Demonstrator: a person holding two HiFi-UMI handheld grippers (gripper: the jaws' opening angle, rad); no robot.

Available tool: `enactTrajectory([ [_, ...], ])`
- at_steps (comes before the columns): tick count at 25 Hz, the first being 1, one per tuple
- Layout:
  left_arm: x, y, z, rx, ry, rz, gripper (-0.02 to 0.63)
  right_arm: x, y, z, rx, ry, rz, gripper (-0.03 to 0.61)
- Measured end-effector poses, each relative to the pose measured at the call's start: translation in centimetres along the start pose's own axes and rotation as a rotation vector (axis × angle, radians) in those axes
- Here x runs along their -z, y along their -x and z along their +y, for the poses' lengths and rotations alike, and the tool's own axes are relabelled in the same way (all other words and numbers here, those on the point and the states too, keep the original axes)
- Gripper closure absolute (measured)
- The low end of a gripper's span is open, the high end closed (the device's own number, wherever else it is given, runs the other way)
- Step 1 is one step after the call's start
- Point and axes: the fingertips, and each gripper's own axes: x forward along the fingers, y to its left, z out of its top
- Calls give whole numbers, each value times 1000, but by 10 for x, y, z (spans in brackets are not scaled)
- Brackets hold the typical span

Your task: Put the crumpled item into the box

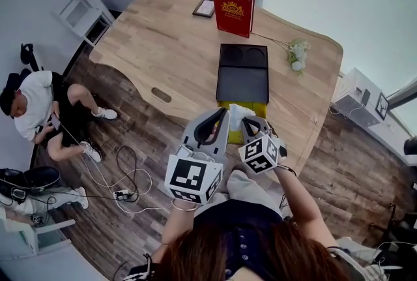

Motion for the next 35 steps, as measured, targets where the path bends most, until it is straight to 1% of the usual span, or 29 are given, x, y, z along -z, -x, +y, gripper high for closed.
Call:
enactTrajectory([
  [20,10,-5,19,-38,23,30,581,37,-57,11,-87,79,161,549],
  [29,20,-1,26,-59,37,56,581,47,-72,13,-103,94,213,548],
  [35,25,2,28,-71,41,72,581,55,-78,14,-116,86,248,548],
])
